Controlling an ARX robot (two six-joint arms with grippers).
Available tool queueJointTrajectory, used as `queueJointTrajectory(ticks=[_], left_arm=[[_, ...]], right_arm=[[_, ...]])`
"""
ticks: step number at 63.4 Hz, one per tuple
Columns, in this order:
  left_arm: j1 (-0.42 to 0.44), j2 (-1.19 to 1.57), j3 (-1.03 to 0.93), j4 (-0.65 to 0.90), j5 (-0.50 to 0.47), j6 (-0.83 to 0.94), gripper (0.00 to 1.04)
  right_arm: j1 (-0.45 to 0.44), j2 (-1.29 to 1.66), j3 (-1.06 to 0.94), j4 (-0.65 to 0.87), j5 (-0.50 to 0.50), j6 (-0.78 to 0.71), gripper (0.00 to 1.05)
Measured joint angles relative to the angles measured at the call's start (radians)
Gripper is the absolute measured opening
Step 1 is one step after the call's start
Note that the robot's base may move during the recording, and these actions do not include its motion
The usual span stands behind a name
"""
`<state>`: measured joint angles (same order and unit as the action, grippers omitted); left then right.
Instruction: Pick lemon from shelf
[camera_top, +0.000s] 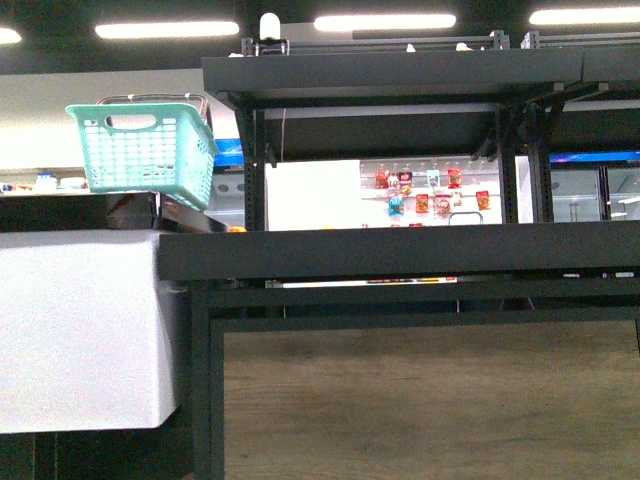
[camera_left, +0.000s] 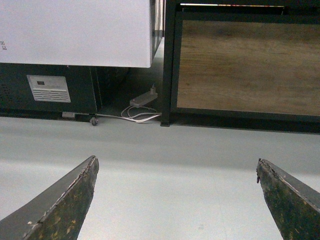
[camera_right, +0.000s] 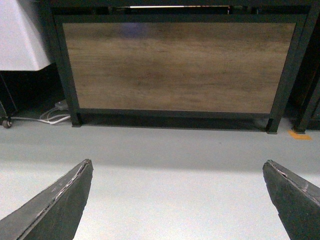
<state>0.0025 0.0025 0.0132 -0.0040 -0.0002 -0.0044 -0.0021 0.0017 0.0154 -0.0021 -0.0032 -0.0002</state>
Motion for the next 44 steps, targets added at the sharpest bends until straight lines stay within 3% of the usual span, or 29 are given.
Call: queueJointTrajectory(ticks=[44], left_arm=[[0.000,0.000,0.000,0.000,0.000,0.000,0.97]], right_arm=[[0.000,0.000,0.000,0.000,0.000,0.000,1.02]])
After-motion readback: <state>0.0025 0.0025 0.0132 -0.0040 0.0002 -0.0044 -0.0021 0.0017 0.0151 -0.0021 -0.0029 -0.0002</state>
